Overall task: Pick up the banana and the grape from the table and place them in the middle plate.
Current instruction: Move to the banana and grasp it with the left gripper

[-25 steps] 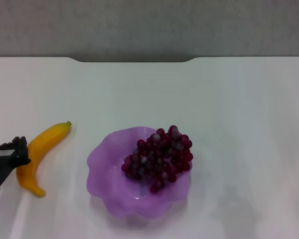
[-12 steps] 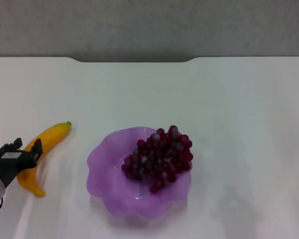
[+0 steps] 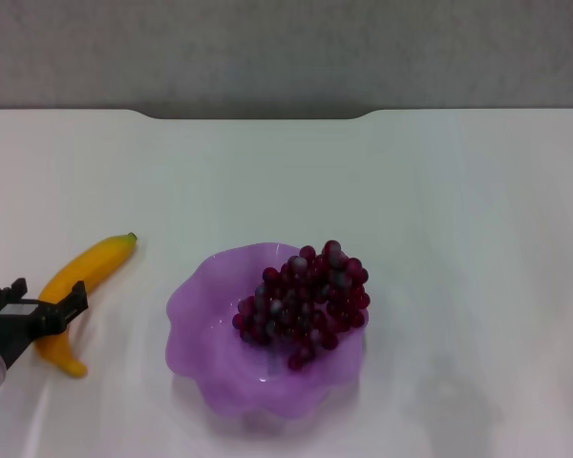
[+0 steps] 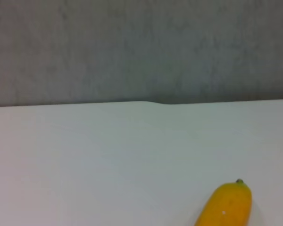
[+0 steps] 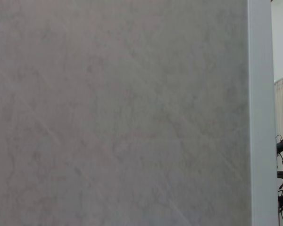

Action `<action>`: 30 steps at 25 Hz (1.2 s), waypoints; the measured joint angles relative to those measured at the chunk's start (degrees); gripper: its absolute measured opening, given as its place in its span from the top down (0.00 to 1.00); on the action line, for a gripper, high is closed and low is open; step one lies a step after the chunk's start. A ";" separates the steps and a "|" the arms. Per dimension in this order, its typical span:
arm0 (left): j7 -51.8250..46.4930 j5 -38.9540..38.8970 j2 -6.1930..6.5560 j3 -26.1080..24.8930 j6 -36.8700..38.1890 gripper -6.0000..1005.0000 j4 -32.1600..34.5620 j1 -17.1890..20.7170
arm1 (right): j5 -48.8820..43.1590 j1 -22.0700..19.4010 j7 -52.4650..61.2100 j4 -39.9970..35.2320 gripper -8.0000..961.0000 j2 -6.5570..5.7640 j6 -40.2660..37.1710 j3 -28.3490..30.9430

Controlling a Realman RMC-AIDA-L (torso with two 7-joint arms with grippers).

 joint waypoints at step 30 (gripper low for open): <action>0.80 1.71 -0.58 0.28 -3.12 0.22 -0.71 0.22 | 0.00 0.00 0.00 -0.02 0.99 0.00 -0.36 -0.08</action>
